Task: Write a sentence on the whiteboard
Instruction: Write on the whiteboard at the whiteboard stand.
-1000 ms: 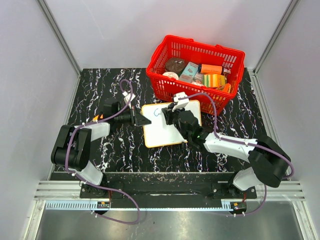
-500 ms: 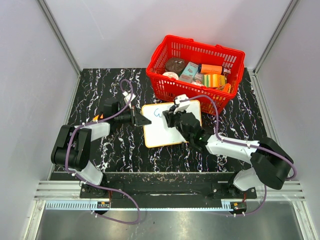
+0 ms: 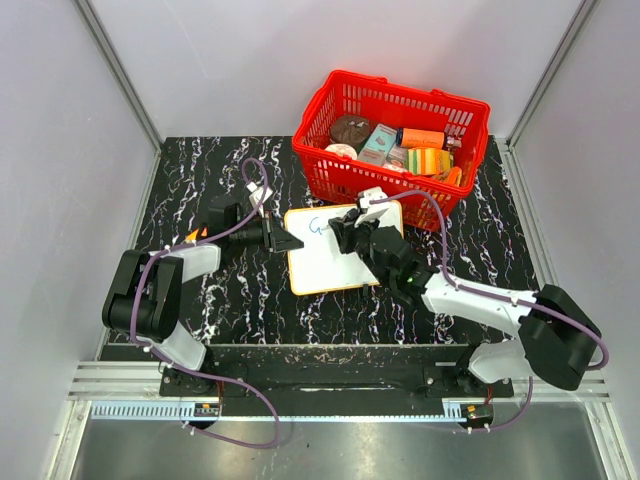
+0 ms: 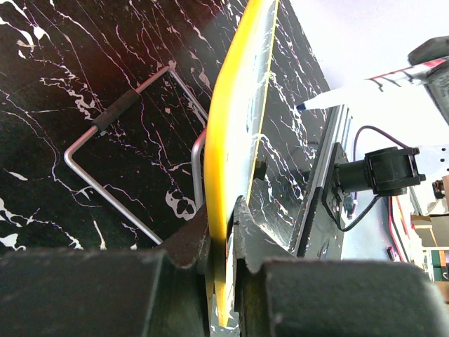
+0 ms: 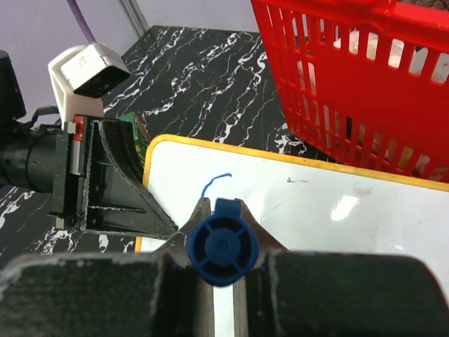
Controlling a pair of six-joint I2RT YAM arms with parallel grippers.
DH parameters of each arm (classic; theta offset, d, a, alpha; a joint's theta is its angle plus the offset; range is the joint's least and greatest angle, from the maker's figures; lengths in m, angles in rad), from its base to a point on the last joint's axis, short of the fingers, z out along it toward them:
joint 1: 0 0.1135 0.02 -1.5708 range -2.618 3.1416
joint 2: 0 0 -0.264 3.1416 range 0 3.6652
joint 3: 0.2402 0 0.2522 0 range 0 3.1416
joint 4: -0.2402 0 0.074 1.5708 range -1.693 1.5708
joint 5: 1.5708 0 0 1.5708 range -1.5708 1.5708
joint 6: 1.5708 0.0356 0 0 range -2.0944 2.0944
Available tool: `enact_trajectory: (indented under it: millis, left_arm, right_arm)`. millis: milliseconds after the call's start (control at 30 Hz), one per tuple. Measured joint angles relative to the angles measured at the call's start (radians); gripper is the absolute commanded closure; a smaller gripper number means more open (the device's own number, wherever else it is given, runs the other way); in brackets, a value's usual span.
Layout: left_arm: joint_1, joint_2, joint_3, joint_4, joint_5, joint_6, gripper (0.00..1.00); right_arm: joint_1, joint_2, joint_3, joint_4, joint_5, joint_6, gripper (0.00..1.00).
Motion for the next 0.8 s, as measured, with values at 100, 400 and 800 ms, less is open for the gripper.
enact_trajectory:
  millis: [100, 400, 800]
  left_arm:
    - [0.0, 0.0, 0.0, 0.0, 0.0, 0.0, 1.0]
    - [-0.002, 0.0, 0.0, -0.001, 0.0, 0.0, 1.0]
    - [-0.002, 0.0, 0.002, -0.007, 0.0, 0.002, 1.0]
  right_arm:
    - [-0.003, -0.011, 0.0, 0.004, -0.005, -0.002, 1.0]
    - [-0.113, -0.011, 0.001, -0.014, -0.077, 0.043, 1.0]
    - [-0.124, 0.014, 0.009, -0.015, -0.145, 0.069, 1.0]
